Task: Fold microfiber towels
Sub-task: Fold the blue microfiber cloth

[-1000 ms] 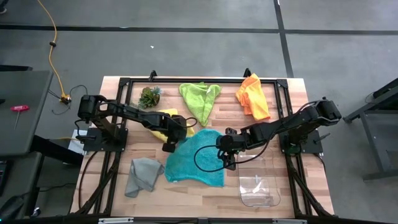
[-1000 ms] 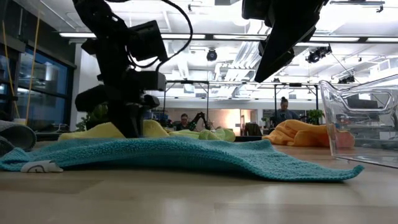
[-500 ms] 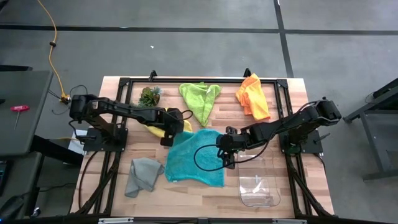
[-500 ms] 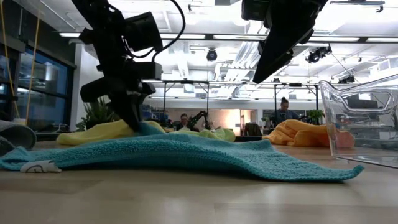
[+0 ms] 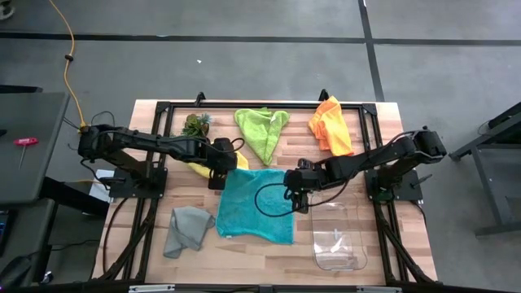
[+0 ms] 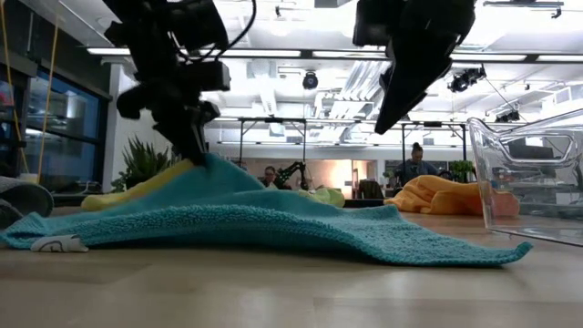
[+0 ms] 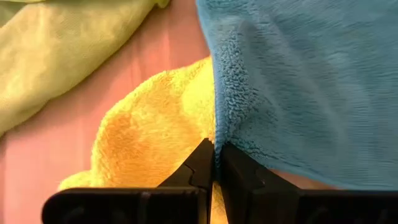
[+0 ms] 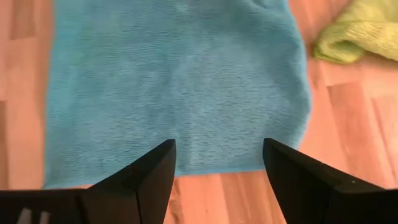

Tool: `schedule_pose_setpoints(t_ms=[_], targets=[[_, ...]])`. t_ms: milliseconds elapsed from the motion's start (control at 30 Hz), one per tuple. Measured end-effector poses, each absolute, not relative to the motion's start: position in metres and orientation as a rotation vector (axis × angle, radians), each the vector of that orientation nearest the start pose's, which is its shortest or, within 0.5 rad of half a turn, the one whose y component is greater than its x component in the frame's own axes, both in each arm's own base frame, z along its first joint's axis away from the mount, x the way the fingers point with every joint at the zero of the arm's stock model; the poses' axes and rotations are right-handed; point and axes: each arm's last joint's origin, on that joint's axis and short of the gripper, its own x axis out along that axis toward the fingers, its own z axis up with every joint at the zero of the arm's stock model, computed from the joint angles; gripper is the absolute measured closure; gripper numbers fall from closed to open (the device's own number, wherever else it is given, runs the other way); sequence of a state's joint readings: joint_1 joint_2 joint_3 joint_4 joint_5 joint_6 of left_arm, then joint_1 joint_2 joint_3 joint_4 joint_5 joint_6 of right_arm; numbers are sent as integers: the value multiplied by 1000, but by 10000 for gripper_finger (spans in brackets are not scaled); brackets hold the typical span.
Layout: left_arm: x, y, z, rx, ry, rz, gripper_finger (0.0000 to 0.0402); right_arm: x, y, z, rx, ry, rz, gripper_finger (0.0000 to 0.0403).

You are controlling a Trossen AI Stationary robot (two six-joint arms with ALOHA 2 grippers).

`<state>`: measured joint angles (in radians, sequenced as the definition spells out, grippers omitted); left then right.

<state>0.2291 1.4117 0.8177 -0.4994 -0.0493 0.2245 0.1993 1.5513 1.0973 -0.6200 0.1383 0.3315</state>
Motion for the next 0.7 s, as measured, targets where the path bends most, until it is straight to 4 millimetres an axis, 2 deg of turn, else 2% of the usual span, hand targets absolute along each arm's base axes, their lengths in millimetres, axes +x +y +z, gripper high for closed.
schedule_pose_setpoints(t_ms=[233,367,700], targets=[[246,58,207,94,1042,133,392,304,45,229,68,1055,-114,169],[246,58,208,96,1031,135,392,305,40,229,69,1051,-109,169],[257,59,184,24,1112,124,381,306,39,230,69,1047,-104,169]])
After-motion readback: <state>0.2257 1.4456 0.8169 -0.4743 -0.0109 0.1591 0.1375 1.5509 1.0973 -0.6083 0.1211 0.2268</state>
